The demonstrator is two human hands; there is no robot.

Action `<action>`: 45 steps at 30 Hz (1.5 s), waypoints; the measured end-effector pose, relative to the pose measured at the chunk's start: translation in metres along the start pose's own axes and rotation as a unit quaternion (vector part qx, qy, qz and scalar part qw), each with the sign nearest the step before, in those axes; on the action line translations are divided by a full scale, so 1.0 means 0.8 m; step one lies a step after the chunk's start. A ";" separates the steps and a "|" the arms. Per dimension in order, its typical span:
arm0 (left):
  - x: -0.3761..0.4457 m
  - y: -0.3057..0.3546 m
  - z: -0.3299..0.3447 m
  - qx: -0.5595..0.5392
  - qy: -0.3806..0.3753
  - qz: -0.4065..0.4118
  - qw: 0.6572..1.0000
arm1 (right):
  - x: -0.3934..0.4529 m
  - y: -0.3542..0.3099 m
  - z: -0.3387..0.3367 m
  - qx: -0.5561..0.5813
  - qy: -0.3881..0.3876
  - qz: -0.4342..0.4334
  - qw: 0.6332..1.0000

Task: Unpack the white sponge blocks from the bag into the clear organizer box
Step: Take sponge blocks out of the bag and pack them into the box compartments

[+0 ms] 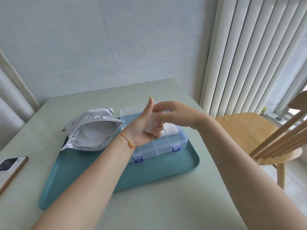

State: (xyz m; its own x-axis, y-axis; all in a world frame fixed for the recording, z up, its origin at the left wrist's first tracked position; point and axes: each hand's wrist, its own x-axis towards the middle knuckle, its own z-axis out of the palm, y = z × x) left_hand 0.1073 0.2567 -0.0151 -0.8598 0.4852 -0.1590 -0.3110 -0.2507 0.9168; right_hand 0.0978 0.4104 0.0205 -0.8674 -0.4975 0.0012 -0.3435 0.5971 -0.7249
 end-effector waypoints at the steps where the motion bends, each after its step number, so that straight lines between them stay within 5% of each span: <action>1: -0.001 0.000 0.002 0.018 -0.011 0.002 1.000 | 0.000 0.002 -0.004 0.007 0.007 0.011 1.000; 5: 0.005 -0.002 0.005 0.045 -0.017 0.002 0.999 | 0.011 0.010 -0.007 -0.013 0.027 0.018 0.999; 8: 0.019 -0.005 -0.001 0.136 0.139 0.037 0.980 | 0.020 0.027 -0.018 0.038 0.105 0.021 0.994; 11: 0.032 -0.015 -0.016 0.313 0.328 0.128 0.882 | 0.026 0.048 -0.028 0.044 0.163 0.025 0.985; 14: 0.033 -0.025 -0.025 0.501 0.302 0.140 0.799 | 0.035 0.063 -0.027 -0.009 0.148 0.031 0.988; 17: 0.032 -0.035 -0.023 0.585 0.256 0.127 0.759 | 0.046 0.073 -0.025 -0.050 0.112 0.048 0.991; 23: 0.029 -0.046 -0.021 0.622 0.247 0.135 0.730 | 0.052 0.078 -0.021 -0.107 0.018 0.076 0.991; 35: 0.034 -0.048 -0.023 0.632 0.223 0.124 0.732 | 0.055 0.076 -0.025 0.020 -0.006 0.134 0.991; 45: 0.036 -0.049 -0.024 0.643 0.224 0.117 0.722 | 0.064 0.069 -0.007 -0.191 -0.011 0.105 0.976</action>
State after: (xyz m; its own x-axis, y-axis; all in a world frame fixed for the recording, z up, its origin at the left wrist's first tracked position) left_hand 0.0870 0.2647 -0.0627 -0.9623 0.1628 0.2178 0.2500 0.8447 0.4733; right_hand 0.0324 0.4212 -0.0156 -0.9270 -0.3488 -0.1375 -0.2709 0.8767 -0.3976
